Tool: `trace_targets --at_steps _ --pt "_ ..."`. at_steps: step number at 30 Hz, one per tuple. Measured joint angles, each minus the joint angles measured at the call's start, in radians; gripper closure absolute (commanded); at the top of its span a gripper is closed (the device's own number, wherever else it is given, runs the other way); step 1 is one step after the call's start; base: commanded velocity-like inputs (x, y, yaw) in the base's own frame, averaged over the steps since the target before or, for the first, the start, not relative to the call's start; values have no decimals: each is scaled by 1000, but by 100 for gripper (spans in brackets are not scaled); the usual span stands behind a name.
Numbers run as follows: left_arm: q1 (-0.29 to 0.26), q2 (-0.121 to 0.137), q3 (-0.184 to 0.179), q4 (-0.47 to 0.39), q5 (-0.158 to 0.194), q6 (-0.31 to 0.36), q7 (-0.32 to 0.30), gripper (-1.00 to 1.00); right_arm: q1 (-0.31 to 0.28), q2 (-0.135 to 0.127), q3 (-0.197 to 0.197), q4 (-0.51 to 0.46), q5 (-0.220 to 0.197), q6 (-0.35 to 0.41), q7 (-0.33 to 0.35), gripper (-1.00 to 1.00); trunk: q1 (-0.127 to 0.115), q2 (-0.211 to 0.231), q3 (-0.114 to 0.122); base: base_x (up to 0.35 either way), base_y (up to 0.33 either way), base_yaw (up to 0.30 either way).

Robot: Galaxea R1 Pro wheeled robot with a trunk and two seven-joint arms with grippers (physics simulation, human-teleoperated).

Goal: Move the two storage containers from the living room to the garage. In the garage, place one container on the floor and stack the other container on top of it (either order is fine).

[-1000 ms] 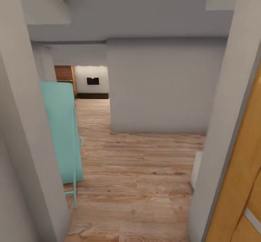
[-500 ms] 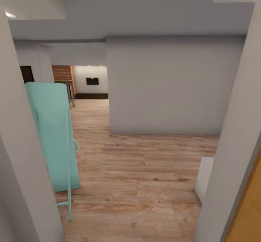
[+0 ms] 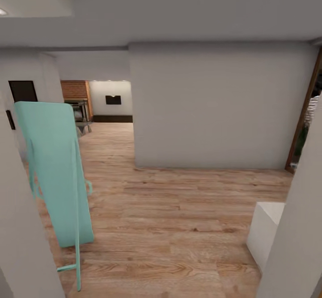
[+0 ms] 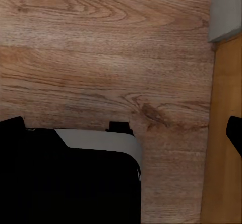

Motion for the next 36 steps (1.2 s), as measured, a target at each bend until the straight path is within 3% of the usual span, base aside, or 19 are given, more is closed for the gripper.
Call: trace_targets --at_steps 36 --pt "0 0 1 0 -1 0 0 -100 0 0 0 0 0 0 0 -100 0 0 0 323 0 0"
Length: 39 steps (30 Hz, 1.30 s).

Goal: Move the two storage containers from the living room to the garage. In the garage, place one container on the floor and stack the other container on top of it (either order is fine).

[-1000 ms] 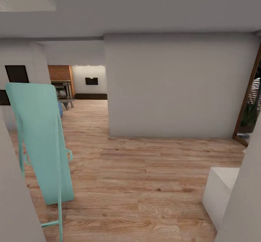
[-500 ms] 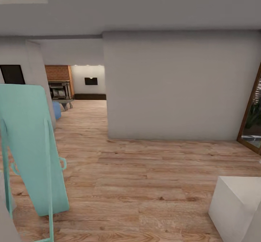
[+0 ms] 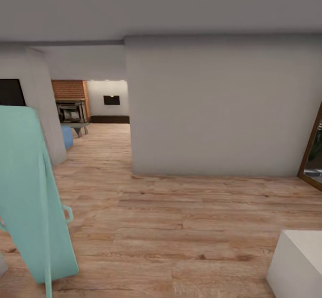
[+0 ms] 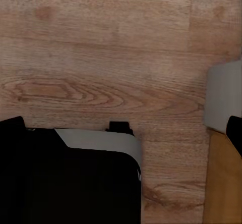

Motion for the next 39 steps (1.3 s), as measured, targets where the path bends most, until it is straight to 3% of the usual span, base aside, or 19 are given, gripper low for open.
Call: trace_targets --at_steps 39 --pt "0 -2 -2 0 -1 0 0 -100 0 0 0 0 0 0 0 -100 0 0 0 322 0 0"
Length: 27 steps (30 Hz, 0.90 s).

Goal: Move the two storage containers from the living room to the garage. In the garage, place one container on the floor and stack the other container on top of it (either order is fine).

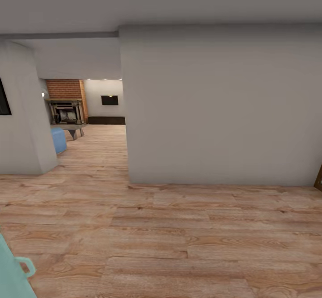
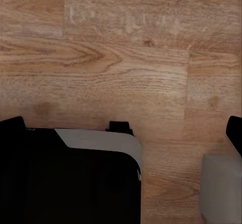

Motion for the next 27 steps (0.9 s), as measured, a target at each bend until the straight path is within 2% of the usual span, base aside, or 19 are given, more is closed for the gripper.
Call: trace_targets --at_steps 27 --pt "0 0 0 0 0 0 0 -100 0 0 0 0 0 0 0 -100 0 0 0 320 0 0"
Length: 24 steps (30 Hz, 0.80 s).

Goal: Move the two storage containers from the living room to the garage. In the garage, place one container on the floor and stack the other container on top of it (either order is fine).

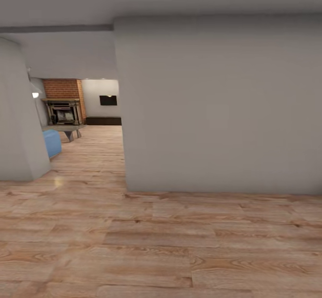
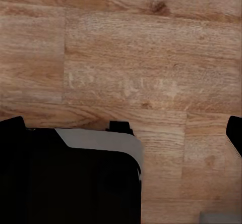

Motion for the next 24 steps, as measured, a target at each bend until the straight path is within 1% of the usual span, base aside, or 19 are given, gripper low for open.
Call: trace_targets --at_steps 18,24 --pt "0 -2 0 0 -2 -1 0 -100 0 0 0 0 0 0 0 -100 0 0 0 320 0 0" --pt "0 -2 0 0 -2 -1 0 -100 0 0 0 0 0 0 0 -100 0 0 0 271 0 0"
